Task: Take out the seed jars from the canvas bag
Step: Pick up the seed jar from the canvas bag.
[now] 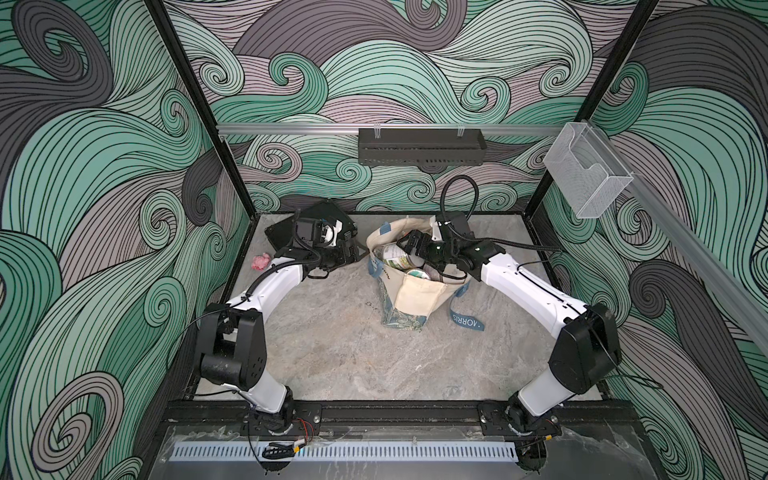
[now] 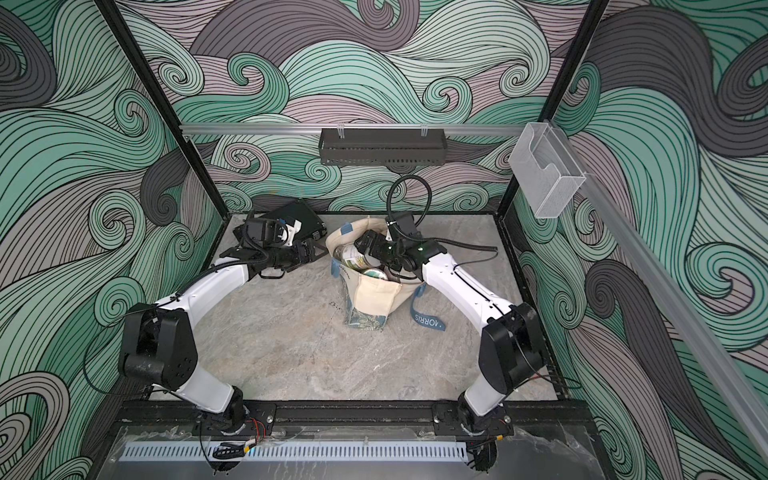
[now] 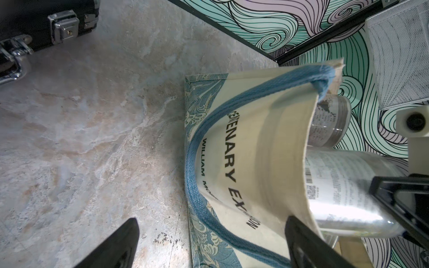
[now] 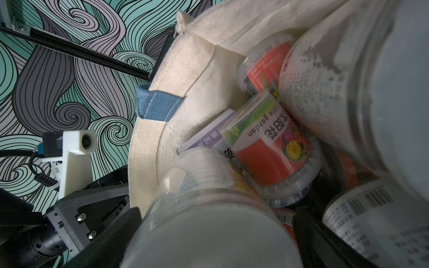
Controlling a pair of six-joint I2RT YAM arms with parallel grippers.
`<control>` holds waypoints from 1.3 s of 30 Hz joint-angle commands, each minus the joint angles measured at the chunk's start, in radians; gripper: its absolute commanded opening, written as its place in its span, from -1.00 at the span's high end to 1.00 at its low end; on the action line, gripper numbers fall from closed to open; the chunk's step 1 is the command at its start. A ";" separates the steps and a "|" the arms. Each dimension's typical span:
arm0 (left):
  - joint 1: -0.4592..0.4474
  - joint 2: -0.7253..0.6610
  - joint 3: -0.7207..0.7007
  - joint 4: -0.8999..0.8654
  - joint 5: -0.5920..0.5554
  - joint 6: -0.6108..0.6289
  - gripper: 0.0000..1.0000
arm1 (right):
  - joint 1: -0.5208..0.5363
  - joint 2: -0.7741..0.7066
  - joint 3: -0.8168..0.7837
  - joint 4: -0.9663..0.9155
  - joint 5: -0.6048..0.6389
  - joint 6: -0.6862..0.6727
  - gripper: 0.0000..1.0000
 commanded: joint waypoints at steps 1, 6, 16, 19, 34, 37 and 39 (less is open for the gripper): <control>-0.005 0.004 0.052 -0.011 0.040 -0.008 -0.92 | 0.015 0.009 -0.004 -0.008 0.000 0.014 -0.98; -0.004 -0.046 0.031 0.013 0.026 -0.008 -0.91 | 0.027 -0.016 -0.014 0.017 0.038 0.025 -0.74; -0.004 -0.090 0.009 0.038 0.018 -0.006 -0.92 | 0.045 -0.071 0.006 0.005 0.073 0.028 -0.39; -0.006 -0.089 0.009 0.040 0.022 -0.004 -0.92 | 0.045 -0.101 0.016 -0.030 0.096 0.011 -0.39; -0.010 -0.092 0.004 0.049 0.031 -0.015 -0.91 | 0.029 -0.330 0.139 -0.271 0.322 -0.182 -0.38; -0.012 -0.097 0.004 0.047 0.031 -0.012 -0.92 | -0.010 -0.382 0.141 -0.315 0.364 -0.219 -0.38; -0.013 -0.102 0.003 0.047 0.029 -0.009 -0.91 | -0.053 -0.414 0.138 -0.345 0.369 -0.241 -0.38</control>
